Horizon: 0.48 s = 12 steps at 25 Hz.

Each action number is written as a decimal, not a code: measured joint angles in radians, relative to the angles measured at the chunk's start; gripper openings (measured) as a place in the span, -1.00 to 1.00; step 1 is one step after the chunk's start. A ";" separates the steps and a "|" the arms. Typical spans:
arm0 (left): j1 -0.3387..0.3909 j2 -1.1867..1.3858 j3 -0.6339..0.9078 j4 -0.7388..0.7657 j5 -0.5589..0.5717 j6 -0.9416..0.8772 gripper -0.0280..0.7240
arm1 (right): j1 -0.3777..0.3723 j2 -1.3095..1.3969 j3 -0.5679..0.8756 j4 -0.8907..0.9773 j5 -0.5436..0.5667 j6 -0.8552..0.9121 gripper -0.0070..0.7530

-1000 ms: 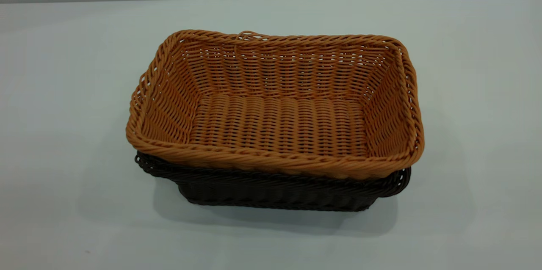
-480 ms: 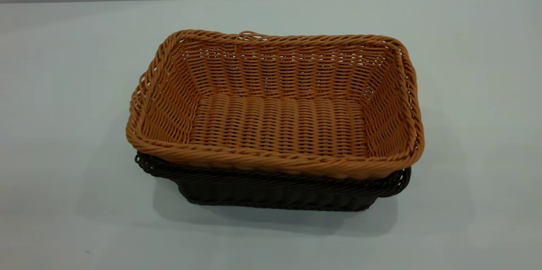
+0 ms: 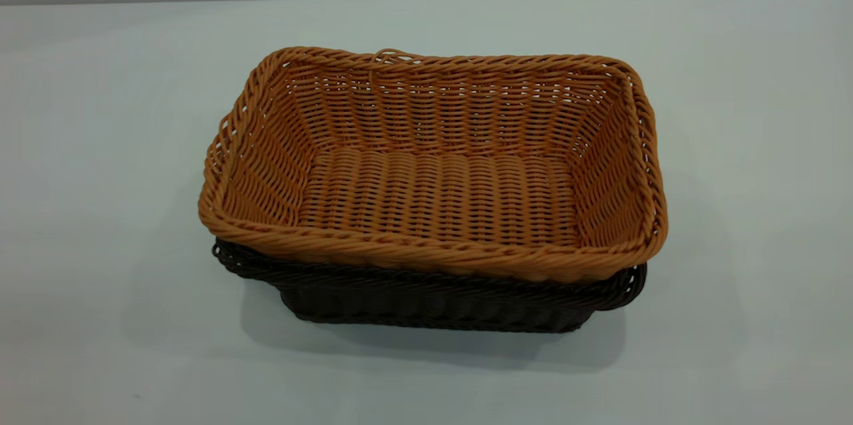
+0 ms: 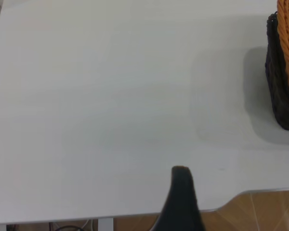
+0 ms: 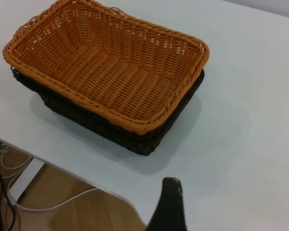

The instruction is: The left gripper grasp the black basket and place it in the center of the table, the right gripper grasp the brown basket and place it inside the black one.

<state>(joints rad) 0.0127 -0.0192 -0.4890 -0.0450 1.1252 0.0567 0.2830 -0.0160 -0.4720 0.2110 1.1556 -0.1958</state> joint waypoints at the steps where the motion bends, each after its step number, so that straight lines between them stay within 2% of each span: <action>1: 0.000 0.000 0.000 0.000 0.000 -0.001 0.52 | -0.018 0.000 0.000 0.000 0.000 0.000 0.56; 8: 0.000 0.000 0.000 0.000 0.000 -0.001 0.52 | -0.225 0.000 0.000 -0.076 -0.004 0.078 0.50; 12: 0.000 0.000 0.000 0.000 -0.001 -0.001 0.52 | -0.276 0.000 0.002 -0.159 -0.006 0.196 0.46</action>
<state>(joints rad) 0.0127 -0.0192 -0.4890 -0.0450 1.1241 0.0559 0.0069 -0.0160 -0.4704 0.0522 1.1497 0.0000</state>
